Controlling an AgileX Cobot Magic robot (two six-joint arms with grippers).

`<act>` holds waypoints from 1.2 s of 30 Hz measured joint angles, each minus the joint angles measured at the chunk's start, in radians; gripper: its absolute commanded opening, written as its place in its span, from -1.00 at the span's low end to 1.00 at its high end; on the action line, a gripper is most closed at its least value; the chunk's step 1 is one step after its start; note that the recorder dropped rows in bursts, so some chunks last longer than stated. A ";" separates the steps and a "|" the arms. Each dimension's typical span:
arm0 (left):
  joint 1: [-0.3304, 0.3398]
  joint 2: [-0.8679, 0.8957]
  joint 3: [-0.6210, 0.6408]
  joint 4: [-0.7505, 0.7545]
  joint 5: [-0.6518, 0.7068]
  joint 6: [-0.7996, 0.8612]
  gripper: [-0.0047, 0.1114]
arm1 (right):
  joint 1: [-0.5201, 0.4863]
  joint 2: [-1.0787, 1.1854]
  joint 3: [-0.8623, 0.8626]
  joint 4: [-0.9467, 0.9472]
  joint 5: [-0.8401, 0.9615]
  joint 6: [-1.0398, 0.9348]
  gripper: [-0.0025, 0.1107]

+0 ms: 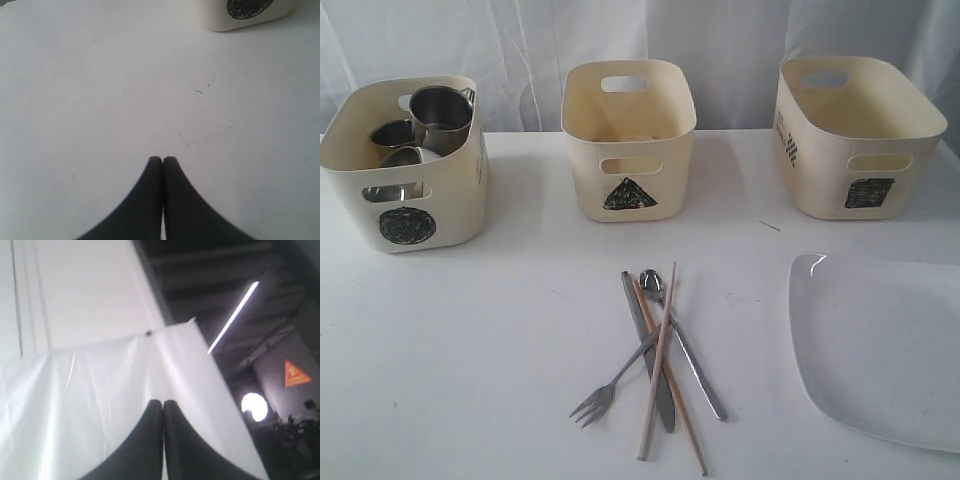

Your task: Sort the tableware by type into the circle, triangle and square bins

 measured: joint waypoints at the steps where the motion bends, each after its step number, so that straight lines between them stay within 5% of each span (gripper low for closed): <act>1: 0.000 0.000 0.000 0.000 0.000 0.000 -0.92 | 0.000 0.079 -0.046 -0.020 0.060 -0.005 -0.96; 10: 0.000 0.000 0.000 0.000 0.000 0.000 -0.92 | 0.000 0.681 -0.154 -0.049 0.781 -0.090 -0.96; 18: 0.000 0.000 0.000 0.000 0.000 0.000 -0.92 | 0.065 0.851 -0.235 -0.047 1.271 0.036 -0.96; 26: 0.000 0.000 0.000 0.000 0.000 0.000 -0.92 | 0.387 0.965 -0.466 -0.104 1.330 0.368 -0.96; 36: 0.000 0.000 0.000 0.000 0.000 0.000 -0.92 | 0.435 1.306 -0.649 -0.252 1.510 0.530 -0.96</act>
